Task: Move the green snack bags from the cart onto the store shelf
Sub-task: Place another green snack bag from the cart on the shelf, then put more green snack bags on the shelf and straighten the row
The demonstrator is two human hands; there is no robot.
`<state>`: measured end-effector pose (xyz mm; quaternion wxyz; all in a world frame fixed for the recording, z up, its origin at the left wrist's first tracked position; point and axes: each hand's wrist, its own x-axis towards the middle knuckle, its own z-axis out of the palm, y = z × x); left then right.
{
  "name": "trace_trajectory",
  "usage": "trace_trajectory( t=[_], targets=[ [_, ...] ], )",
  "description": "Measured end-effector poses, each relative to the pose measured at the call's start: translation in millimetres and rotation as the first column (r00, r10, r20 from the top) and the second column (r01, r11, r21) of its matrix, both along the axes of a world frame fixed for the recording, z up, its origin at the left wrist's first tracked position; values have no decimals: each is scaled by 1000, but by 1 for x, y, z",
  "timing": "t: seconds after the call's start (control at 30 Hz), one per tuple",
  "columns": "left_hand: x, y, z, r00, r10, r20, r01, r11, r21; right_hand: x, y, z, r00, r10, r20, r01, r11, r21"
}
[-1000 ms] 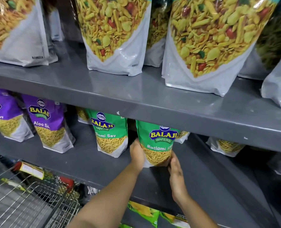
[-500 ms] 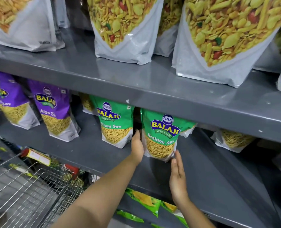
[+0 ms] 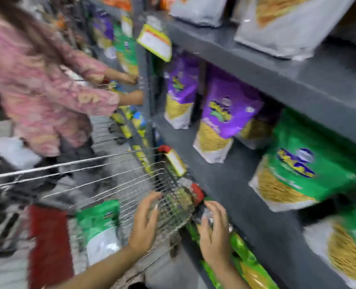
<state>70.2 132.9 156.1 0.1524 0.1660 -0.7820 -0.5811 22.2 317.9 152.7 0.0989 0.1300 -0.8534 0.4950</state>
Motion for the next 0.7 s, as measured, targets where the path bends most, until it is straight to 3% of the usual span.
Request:
trace_trajectory(
  t=[0.1,0.2,0.3,0.43,0.6,0.7],
  targets=[
    [4,-88,-29,919,347,188,-354,935,3,-24,-80,-10,957,179,227,-216,965,147],
    [19,-159,-78,703,492,514,-592,805,40,-39,-160,-37,836,332,437,-471,843,260],
    [43,-194,-114,541,486,686,-730,676,97,-42,-226,-87,618,307,724,-666,694,274],
    [64,-219,-171,410,355,840,-762,639,103,-32,-280,-144,402,127,907,-720,656,227],
    [53,-234,-221,351,272,896,-789,602,126,-18,-316,-207,280,-23,960,-733,640,229],
    [39,-234,-231,337,285,897,-851,499,161,-13,-333,-225,204,-72,976,-701,686,197]
  ],
)
